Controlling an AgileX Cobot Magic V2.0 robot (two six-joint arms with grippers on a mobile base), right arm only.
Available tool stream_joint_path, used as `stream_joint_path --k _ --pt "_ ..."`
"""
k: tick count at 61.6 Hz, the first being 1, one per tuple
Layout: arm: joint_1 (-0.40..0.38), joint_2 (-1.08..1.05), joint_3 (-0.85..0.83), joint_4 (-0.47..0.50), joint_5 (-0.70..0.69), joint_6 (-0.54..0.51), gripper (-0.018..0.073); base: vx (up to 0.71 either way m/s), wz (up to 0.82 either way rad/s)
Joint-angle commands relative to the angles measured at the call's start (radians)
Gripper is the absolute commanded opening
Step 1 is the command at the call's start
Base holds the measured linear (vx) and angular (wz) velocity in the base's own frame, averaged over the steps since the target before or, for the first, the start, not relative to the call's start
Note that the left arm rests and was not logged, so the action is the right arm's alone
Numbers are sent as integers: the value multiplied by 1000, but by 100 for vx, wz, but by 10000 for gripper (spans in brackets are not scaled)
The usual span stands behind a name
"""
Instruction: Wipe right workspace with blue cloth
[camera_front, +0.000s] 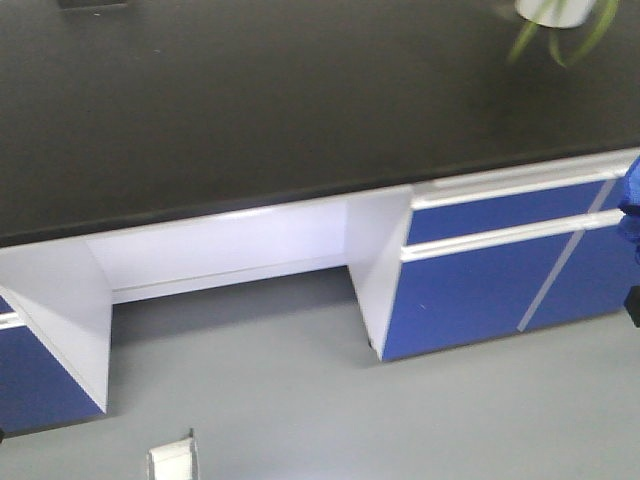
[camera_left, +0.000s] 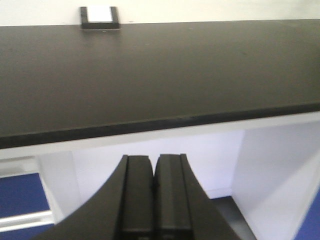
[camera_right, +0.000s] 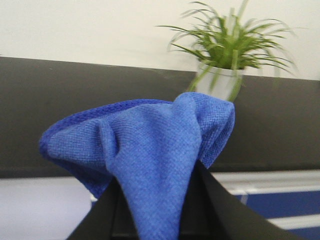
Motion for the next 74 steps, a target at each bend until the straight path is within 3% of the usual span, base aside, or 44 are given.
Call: stream_joint_path --k 1,42,74 --pt "-4 2 -32 -5 -85 -9 -3 40 48" --pt "-4 2 -32 -5 -85 -8 -3 34 26" --pt "-4 2 -32 -5 -85 -7 -3 14 8"
